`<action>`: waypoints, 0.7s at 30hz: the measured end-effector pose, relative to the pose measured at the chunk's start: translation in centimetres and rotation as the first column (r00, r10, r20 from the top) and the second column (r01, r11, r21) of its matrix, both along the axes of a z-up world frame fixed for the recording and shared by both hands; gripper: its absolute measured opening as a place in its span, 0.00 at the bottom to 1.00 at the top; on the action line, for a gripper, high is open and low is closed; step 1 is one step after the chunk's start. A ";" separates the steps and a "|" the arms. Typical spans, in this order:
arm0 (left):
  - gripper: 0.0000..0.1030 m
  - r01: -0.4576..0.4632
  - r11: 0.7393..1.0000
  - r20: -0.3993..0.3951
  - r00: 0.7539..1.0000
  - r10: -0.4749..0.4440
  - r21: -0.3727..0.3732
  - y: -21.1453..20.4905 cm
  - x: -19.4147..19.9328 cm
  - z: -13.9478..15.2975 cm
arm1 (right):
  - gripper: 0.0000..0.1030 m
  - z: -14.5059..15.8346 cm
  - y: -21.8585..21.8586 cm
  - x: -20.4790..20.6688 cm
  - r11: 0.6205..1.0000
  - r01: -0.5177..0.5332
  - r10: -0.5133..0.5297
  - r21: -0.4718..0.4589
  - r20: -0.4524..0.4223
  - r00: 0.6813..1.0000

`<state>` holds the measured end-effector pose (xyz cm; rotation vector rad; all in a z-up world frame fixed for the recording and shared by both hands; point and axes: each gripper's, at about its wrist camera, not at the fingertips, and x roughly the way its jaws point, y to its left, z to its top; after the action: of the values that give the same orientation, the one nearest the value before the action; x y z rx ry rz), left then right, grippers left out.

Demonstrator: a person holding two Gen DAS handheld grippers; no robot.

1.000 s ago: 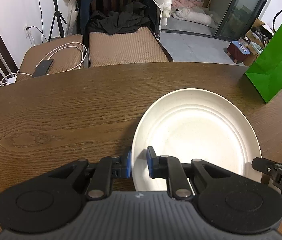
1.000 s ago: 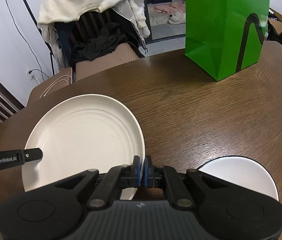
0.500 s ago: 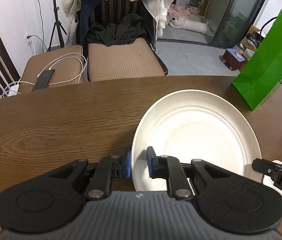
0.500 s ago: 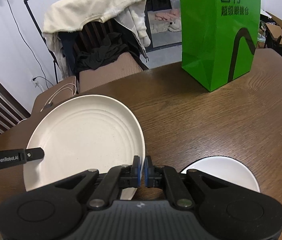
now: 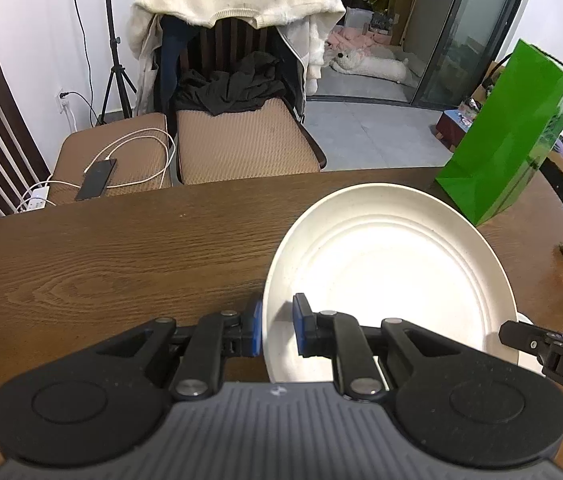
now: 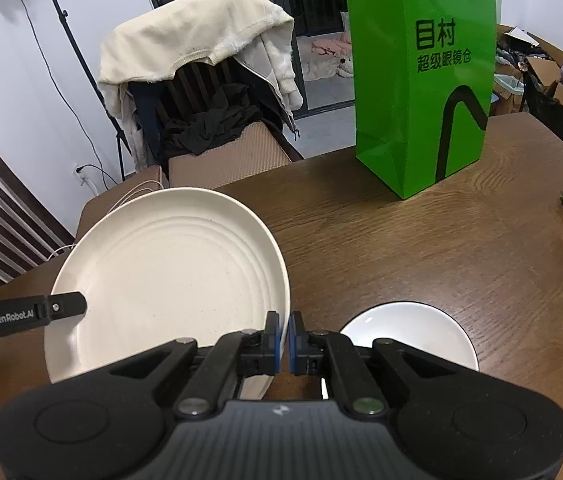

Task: Organize plates and bowls
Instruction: 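Lift the cream plate off the table with both grippers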

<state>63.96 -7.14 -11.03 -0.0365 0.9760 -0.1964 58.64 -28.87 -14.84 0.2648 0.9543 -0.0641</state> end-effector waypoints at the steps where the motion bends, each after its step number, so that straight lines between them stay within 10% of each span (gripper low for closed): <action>1: 0.15 0.000 1.000 0.003 1.000 0.000 -0.001 0.0 -0.2 0.2 | 0.04 0.2 0.0 -0.3 1.000 -0.001 0.001 0.002 0.001 1.000; 21: 0.15 -0.030 1.000 0.030 0.999 0.030 0.000 0.6 -4.9 3.1 | 0.04 3.3 -0.2 -4.6 0.999 -0.026 0.025 0.024 0.021 0.999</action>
<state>59.06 -6.59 -7.94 -0.0472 0.9452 -0.1684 54.02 -29.05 -11.54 0.2754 0.9383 -0.0261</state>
